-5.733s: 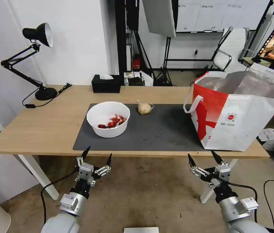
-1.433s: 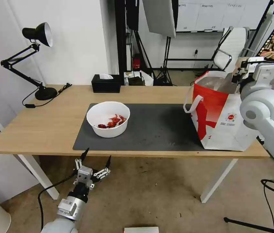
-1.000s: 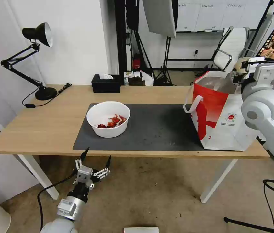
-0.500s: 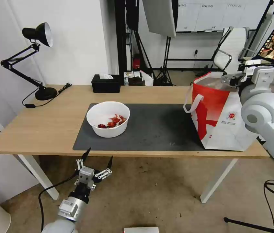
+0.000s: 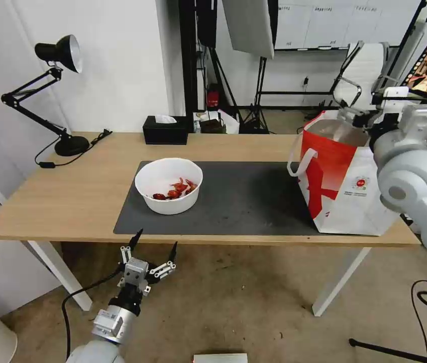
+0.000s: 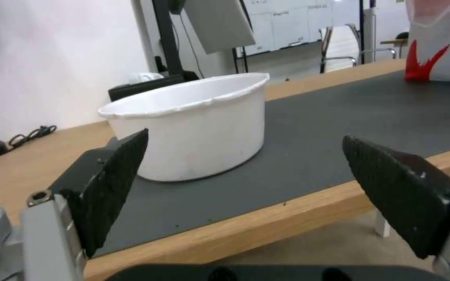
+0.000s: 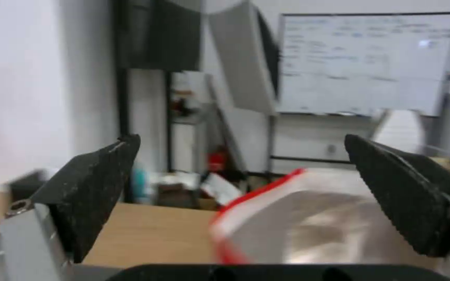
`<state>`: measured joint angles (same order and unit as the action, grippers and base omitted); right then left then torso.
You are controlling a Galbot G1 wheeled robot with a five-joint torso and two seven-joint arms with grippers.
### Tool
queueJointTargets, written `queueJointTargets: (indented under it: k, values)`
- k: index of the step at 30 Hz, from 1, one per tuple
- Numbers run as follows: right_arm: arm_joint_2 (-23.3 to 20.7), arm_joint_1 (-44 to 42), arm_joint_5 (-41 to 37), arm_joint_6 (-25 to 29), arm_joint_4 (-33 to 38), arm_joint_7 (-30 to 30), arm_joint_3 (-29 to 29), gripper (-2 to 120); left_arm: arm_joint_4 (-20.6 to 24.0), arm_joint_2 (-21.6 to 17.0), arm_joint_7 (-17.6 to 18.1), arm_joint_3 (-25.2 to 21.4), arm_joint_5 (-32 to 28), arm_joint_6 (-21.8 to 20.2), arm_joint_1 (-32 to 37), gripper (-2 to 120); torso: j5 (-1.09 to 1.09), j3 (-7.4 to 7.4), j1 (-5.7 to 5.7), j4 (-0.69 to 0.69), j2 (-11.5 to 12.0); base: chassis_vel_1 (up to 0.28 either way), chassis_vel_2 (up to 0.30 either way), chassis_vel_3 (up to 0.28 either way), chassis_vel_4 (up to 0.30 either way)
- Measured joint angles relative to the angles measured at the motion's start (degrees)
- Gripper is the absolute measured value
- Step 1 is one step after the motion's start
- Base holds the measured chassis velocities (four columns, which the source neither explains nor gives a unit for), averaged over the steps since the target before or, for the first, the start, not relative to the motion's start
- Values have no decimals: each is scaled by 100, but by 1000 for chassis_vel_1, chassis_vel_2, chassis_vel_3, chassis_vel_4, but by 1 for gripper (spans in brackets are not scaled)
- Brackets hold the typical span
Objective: Pick up the trash from the table and place it into the takeout bag.
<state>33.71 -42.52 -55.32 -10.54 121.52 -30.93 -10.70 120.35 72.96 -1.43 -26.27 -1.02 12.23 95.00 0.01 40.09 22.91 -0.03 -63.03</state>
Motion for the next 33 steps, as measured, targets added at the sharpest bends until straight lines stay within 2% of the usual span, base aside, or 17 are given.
queueJointTargets:
  k: [1,2,4,5,7,8,10,11,14,15,18,25,33]
  values:
    - [0,0,0,0,0,0,0,100,0,0,0,0,0,0,0,100,0,0,0,0,0,0,0,0,0]
    - [132,-320,226,260,123,176,-20,100,55,80,1,-98,17,61,108,100,-5,0,0,2,0,0,0,0,0]
    - [408,-1025,642,707,307,619,-153,100,147,207,4,-250,43,143,272,100,4,2,1,11,1,0,0,0,0]
    - [408,-1025,642,707,307,619,-153,100,147,207,4,-250,43,143,272,100,4,2,1,11,1,0,0,0,0]
    - [713,-2182,1202,1301,460,1297,-559,100,159,223,6,-286,45,174,296,100,-4,0,0,4,1,0,0,0,0]
    - [713,-2182,1202,1301,460,1297,-559,100,159,223,6,-286,45,174,296,100,-4,0,0,4,1,0,0,0,0]
    - [1020,-3191,1790,1818,466,1731,-922,100,131,211,8,-292,41,193,295,100,1,0,0,0,1,0,0,0,0]
    - [1020,-3191,1790,1818,466,1731,-922,100,131,211,8,-292,41,193,295,100,1,0,0,0,1,0,0,0,0]
    - [1575,-4372,2563,2264,348,1965,-1387,100,78,201,10,-276,32,213,294,100,-1,0,0,2,0,0,0,0,0]
    - [1575,-4372,2563,2264,348,1965,-1387,100,78,201,10,-276,32,213,294,100,-1,0,0,2,0,0,0,0,0]
    - [2030,-5069,3088,2440,160,2019,-1603,100,36,193,10,-255,29,218,291,100,0,0,-1,1,0,0,0,0,0]
    - [2375,-5434,3717,2407,-182,1951,-1526,100,-17,185,10,-233,29,218,258,100,-1,1,-1,2,0,0,0,0,0]
    - [2400,-5401,3737,2303,-212,1917,-1393,100,-22,173,9,-240,20,215,254,100,-1,1,0,4,0,0,0,0,0]
